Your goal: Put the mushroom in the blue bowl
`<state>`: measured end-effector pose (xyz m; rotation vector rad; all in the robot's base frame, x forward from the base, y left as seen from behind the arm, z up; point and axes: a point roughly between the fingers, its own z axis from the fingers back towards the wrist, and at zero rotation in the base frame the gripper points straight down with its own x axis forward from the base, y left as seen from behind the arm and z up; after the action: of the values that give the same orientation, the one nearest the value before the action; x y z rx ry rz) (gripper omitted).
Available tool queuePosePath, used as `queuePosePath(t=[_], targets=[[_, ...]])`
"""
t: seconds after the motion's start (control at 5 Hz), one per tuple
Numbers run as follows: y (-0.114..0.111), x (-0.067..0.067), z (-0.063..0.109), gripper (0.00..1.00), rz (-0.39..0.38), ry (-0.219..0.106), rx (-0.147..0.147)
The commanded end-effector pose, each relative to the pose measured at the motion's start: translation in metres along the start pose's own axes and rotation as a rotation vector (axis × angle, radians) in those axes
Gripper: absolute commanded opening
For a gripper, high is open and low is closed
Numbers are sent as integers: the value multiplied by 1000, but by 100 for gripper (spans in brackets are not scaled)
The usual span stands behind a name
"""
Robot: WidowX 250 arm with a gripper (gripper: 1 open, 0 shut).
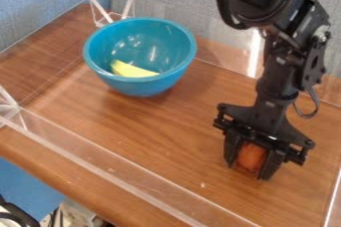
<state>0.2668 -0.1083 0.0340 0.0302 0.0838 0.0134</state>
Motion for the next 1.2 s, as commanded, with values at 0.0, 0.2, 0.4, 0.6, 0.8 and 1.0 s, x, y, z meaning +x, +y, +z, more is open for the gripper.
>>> queuePosePath(t=[0.0, 0.2, 0.4, 0.6, 0.8, 1.0], targets=[[1, 11, 16, 0, -3, -40, -21], [12, 24, 5, 0, -11, -28, -19], [22, 34, -1, 0, -23, -20, -19], [17, 28, -6, 0, -14, -12, -22], [9, 16, -8, 0, -5, 0, -17], [-1, 4, -9, 0, 0, 11, -9]])
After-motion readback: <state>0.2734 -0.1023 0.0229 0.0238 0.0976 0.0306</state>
